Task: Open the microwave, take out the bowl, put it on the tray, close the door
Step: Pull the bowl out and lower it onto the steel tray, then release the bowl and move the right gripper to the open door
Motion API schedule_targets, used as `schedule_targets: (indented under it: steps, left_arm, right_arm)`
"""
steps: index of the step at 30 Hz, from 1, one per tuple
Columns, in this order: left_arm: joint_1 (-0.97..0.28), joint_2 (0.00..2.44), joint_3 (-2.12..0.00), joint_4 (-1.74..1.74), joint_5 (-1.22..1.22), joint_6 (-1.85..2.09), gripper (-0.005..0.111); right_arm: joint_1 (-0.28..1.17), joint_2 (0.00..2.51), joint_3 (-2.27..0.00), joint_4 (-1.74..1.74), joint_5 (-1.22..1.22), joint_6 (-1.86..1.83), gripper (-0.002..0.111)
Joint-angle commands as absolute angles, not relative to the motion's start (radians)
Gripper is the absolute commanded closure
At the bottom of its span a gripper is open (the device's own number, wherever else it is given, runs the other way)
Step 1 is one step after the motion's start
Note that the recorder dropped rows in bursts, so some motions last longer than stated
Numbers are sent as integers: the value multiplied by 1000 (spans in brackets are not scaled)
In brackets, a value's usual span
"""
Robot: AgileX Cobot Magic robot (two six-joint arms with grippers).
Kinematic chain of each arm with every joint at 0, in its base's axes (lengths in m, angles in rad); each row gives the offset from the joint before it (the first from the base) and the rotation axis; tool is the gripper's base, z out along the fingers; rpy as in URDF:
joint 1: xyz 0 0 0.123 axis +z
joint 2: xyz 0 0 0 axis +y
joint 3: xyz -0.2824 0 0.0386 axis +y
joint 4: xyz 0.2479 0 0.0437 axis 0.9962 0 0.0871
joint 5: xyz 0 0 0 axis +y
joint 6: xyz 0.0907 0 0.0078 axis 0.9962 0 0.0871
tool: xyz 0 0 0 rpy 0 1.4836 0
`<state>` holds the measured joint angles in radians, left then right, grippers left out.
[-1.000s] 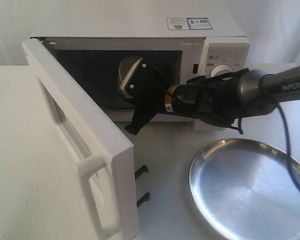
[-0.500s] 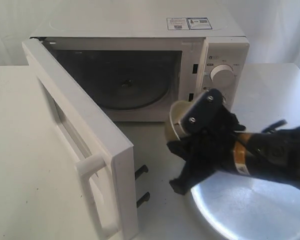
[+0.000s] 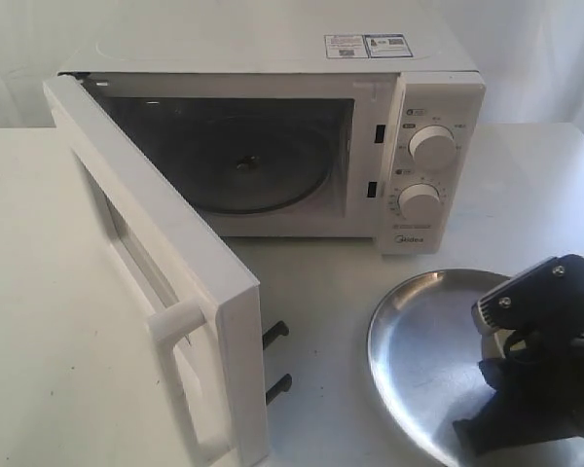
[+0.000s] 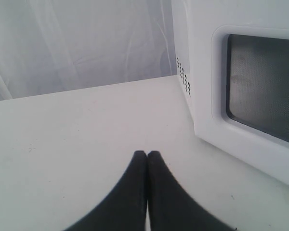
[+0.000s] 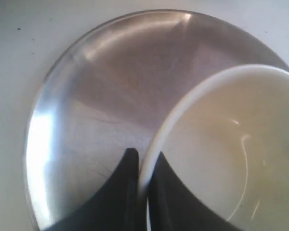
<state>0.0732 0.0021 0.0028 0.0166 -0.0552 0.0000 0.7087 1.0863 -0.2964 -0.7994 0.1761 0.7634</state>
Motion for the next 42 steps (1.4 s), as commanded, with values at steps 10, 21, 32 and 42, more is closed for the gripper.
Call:
schedule_targets:
  steps: [10,21,32,42]
  left_arm:
    - [69,0,0,9,-59,0,107]
    - [69,0,0,9,-59,0,107]
    - [69,0,0,9,-59,0,107]
    - [69,0,0,9,-59,0,107]
  right_arm:
    - [707,1317,-374,-892,83,763,108]
    - [707,1317,-383,-882,54,775,100]
    - [707,1284,-387,-884,-145,764,58]
    - [709,1005,-383,-939,-484,767,108]
